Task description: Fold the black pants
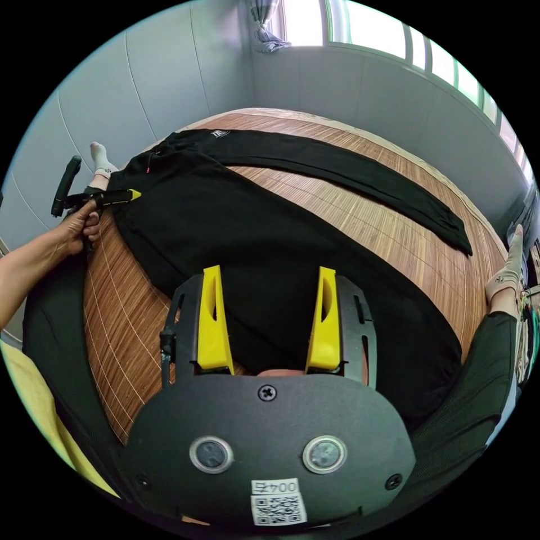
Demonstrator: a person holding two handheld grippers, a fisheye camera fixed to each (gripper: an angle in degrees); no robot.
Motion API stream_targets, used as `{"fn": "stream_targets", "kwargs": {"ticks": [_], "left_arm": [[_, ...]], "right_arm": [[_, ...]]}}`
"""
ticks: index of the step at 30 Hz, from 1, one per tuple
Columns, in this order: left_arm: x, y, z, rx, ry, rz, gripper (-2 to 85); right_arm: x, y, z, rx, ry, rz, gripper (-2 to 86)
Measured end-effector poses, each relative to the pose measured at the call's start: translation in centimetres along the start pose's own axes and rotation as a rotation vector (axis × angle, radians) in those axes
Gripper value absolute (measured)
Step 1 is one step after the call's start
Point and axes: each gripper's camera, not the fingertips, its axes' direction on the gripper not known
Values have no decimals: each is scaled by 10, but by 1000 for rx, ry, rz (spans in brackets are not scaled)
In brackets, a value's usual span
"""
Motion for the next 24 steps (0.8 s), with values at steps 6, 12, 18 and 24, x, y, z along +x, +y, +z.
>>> {"fn": "stream_targets", "kwargs": {"ticks": [6, 12, 18, 24], "left_arm": [[-30, -45, -31, 114, 10, -14, 75], [-95, -115, -46, 161, -81, -104, 69], [-135, -167, -37, 119, -154, -106, 69], [-161, -198, -25, 115, -208, -98, 79]], "right_arm": [[2, -9, 8, 8, -5, 5, 229], [7, -21, 19, 11, -22, 14, 229], [7, -38, 35, 8, -17, 12, 229], [12, -59, 53, 13, -40, 22, 229]]}}
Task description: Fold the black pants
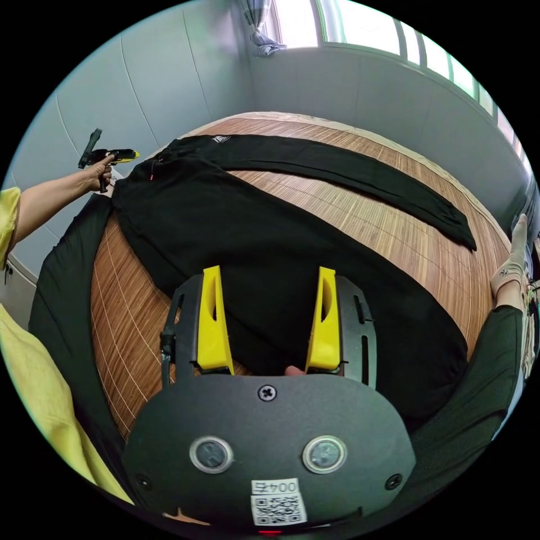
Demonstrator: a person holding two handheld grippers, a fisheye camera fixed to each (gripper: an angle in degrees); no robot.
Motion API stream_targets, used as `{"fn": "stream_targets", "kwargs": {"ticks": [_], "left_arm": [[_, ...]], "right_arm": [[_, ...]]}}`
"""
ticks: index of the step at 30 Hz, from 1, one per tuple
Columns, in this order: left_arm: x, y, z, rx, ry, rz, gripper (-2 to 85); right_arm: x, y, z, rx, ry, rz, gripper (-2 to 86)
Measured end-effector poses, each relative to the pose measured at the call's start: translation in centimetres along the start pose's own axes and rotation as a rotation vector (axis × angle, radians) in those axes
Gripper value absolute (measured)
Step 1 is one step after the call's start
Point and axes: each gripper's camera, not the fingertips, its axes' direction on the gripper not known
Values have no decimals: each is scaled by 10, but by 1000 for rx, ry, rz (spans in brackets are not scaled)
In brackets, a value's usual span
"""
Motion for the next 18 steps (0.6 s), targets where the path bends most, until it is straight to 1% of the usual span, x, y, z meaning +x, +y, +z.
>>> {"fn": "stream_targets", "kwargs": {"ticks": [4, 9, 12, 13, 14, 15, 17, 18], "left_arm": [[-18, -23, 17, -27, -41, 0, 100], [-31, -48, 37, -67, -7, 13, 111], [-33, -61, 50, -95, 10, 57, 111], [-34, -66, 56, -109, 23, 67, 110], [-35, -70, 61, -121, 32, 77, 108], [-36, -72, 63, -125, 34, 80, 108], [-39, -78, 72, -139, 31, 94, 108], [-40, -79, 74, -145, 30, 98, 107]], "right_arm": [[2, -17, 15, 1, -10, 3, 229], [-3, -44, 37, -29, 19, -1, 229], [0, -78, 52, -144, -9, 4, 222], [2, -96, 59, -221, -22, -5, 213], [0, -115, 65, -304, -66, -53, 209], [-1, -125, 67, -335, -113, -86, 207], [-6, -164, 64, -383, -277, -149, 200], [-8, -174, 65, -398, -294, -154, 198]]}}
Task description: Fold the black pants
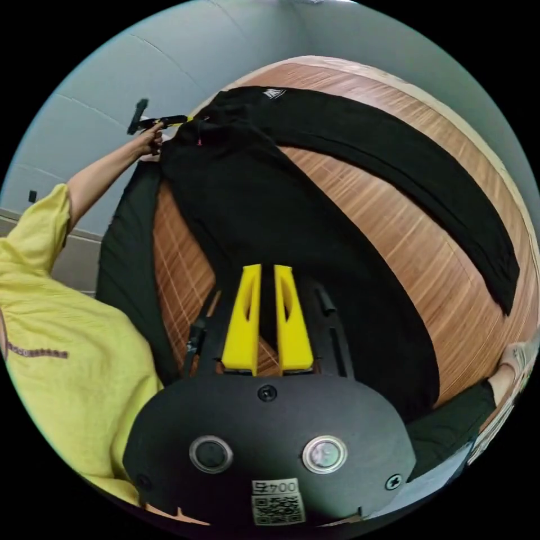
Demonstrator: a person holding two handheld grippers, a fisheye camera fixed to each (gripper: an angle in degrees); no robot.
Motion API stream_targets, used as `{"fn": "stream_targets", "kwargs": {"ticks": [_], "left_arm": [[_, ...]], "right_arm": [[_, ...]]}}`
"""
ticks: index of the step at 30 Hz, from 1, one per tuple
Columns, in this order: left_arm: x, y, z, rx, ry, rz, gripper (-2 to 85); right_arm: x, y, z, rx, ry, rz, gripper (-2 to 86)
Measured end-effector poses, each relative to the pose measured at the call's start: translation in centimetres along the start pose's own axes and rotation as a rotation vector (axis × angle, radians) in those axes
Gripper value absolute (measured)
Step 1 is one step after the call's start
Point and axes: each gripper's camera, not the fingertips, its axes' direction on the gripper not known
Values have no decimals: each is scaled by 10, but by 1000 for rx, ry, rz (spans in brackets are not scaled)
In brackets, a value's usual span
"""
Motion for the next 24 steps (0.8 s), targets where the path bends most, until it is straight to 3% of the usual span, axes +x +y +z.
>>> {"fn": "stream_targets", "kwargs": {"ticks": [7, 11, 14, 16, 19, 22, 24], "left_arm": [[-12, -6, 17, 13, 68, -3, 94], [3, -6, 9, 63, -54, 99, 50], [21, 4, -11, 210, -243, 140, 16], [22, 9, -14, 252, -276, 125, 10], [15, 6, 18, 57, -308, 117, 8], [6, 17, -4, 233, -194, 19, 17], [9, 13, -7, 248, -130, 47, 34]], "right_arm": [[2, -108, 61, -420, 36, -44, 182], [4, -148, 104, -566, 50, -44, 175], [5, -168, 115, -599, 31, -34, 170], [2, -177, 120, -599, 43, -36, 166], [-7, -189, 130, -592, 89, -46, 161], [-18, -198, 136, -576, 131, -68, 156], [-27, -202, 140, -569, 163, -108, 152]]}}
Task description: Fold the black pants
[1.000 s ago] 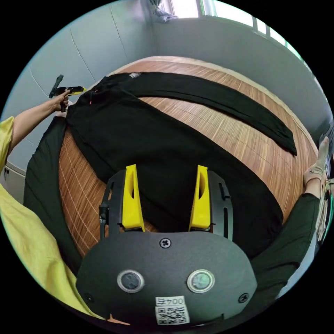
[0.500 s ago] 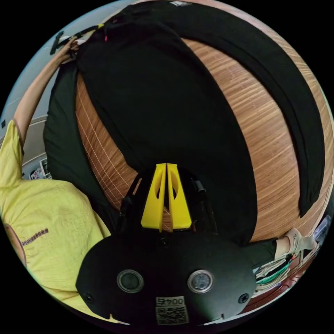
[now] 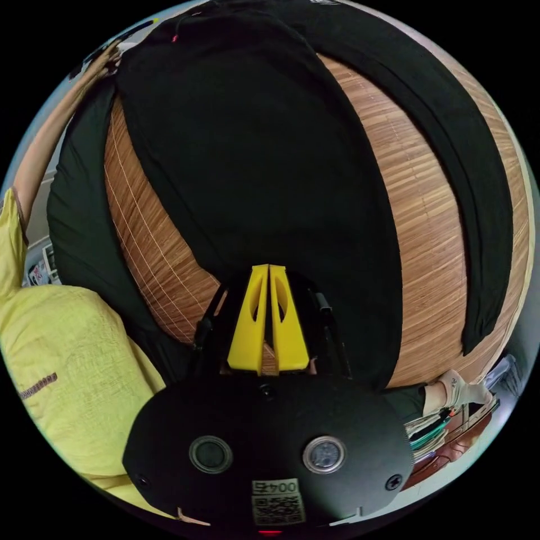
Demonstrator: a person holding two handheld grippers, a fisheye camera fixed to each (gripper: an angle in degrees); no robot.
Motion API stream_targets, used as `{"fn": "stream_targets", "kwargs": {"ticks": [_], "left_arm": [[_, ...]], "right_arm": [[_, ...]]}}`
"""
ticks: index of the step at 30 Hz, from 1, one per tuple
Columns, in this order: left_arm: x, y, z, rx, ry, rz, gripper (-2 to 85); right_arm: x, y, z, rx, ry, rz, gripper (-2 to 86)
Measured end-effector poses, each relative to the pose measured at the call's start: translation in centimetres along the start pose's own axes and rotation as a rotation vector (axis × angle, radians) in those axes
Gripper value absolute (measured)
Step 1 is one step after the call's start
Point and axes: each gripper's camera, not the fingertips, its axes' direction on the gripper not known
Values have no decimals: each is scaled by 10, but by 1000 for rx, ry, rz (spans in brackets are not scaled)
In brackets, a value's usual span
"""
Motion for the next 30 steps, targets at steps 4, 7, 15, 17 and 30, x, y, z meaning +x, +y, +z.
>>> {"fn": "stream_targets", "kwargs": {"ticks": [4, 7, 15, 17, 30], "left_arm": [[-2, -17, 21, -142, 46, -27, 120], [-16, -20, 31, -164, 78, -145, 138], [17, -19, 20, -158, 40, 1, 55], [31, -17, -1, -48, -61, 29, 27], [50, -3, 10, -151, -215, 72, 8]], "right_arm": [[-24, -13, 0, 10, 118, -38, 143], [-36, -27, 1, -18, 160, -39, 136], [-20, -31, -2, 89, -44, 87, 110], [-14, -29, -1, 125, -115, 117, 99], [-103, -62, 3, 53, 261, 11, 16]]}}
